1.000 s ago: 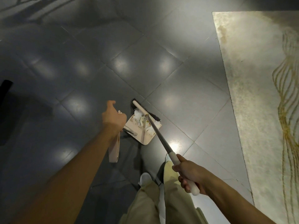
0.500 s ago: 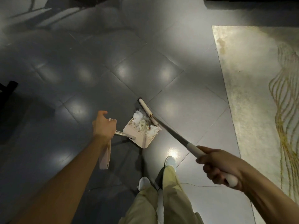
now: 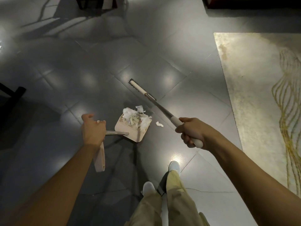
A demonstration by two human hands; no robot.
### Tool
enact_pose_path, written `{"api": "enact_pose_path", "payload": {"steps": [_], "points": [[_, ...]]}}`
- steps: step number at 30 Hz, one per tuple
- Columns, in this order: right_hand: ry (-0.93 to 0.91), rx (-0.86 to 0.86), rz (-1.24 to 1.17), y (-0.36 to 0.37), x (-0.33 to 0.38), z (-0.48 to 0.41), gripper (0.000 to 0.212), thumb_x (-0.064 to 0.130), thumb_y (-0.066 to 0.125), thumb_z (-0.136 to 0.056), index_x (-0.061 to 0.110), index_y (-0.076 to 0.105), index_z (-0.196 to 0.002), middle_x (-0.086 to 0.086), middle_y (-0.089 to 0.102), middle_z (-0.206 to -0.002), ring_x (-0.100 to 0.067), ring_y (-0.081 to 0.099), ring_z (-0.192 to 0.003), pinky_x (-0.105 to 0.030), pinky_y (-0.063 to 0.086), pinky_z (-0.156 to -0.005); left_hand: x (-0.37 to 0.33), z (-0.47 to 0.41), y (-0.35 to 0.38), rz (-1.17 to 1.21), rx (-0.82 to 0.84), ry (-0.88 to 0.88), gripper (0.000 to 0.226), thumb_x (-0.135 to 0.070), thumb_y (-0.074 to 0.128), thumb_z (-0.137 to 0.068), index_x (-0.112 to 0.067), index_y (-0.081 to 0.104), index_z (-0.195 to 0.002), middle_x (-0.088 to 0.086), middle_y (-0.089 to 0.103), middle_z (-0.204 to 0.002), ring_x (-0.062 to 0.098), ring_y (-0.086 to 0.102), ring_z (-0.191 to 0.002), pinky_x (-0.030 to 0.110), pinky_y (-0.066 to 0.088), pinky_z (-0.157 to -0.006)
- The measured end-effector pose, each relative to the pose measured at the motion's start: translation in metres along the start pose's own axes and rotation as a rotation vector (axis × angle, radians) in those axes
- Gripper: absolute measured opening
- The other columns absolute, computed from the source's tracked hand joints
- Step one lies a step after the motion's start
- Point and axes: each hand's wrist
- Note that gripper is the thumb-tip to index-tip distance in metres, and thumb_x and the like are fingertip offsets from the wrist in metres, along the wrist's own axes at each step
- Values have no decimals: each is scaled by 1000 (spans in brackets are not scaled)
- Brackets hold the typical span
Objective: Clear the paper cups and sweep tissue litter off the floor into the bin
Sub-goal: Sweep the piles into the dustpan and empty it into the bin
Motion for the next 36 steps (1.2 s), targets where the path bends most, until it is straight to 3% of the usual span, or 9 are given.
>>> {"api": "enact_pose_path", "payload": {"steps": [4, 7, 14, 18, 24, 28, 32, 34, 36], "points": [[-21, -40, 101, 0, 10, -24, 34, 3, 49, -94, 8, 48, -127, -9, 45, -61, -12, 40, -44, -17, 36, -36, 5, -4, -14, 3, -25, -3, 49, -3, 56, -85, -15, 36, -128, 23, 59, -103, 24, 54, -71, 28, 44, -51], [-5, -64, 163, 0, 11, -50, 28, 2, 48, -94, 5, 49, -122, -9, 45, -63, -12, 41, -46, -17, 37, -37, 12, -8, -21, -36, -38, 6, 53, 5, 56, -85, -7, 35, -132, 27, 56, -108, 18, 51, -67, 20, 44, -51], [51, -39, 393, 18, -10, -108, 33, 0, 47, -92, -7, 52, -123, -7, 47, -68, -14, 43, -55, -22, 39, -48, 18, -18, -28, -65, -51, 49, 42, 2, 57, -86, -3, 40, -124, 22, 55, -94, 23, 53, -65, 26, 42, -49], [132, 60, 530, 30, -22, -107, 23, -1, 44, -94, 3, 45, -117, -10, 49, -74, -15, 45, -58, -20, 40, -43, 21, -26, -16, -8, -42, -28, 38, 1, 58, -83, -17, 34, -107, 17, 55, -83, 21, 52, -57, 29, 41, -50], [145, 136, 774, 13, -21, -76, 23, -1, 44, -92, 7, 45, -113, -5, 48, -73, -12, 45, -56, -19, 37, -44, 22, -30, -9, 29, -6, -56, 40, 2, 57, -84, -16, 29, -105, 15, 51, -80, 22, 50, -57, 30, 41, -51], [261, 223, 700, -5, -10, -47, 27, 1, 44, -92, 6, 49, -118, -3, 45, -55, -10, 39, -38, -15, 31, -35, 7, -31, -7, -14, -13, -54, 38, 2, 55, -85, -12, 34, -112, 19, 52, -90, 25, 53, -66, 29, 42, -51], [331, 204, 481, -35, 4, -25, 32, 3, 49, -91, 12, 51, -122, -2, 43, -47, -8, 36, -33, -15, 31, -32, 1, -30, -8, -47, -3, -76, 39, 8, 51, -85, -15, 29, -109, 13, 50, -86, 13, 46, -57, 19, 42, -39], [307, 176, 449, -46, 6, -14, 32, 2, 49, -92, 13, 51, -121, -2, 40, -47, -8, 35, -33, -15, 30, -32, 3, -30, -14, -89, 7, -65, 39, 7, 52, -84, -14, 29, -108, 18, 53, -93, 15, 49, -59, 21, 44, -45], [275, 152, 410, -52, 4, -3, 31, 2, 48, -92, 16, 49, -120, -2, 40, -46, -8, 34, -33, -15, 30, -32, 5, -30, -19, -120, 38, -53, 40, 2, 54, -84, -18, 28, -107, 17, 52, -98, 23, 54, -71, 28, 51, -63]]}}
Point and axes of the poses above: each hand's wrist, its own z-axis away from the middle knuckle, its own y-axis out of the palm, x = y × z
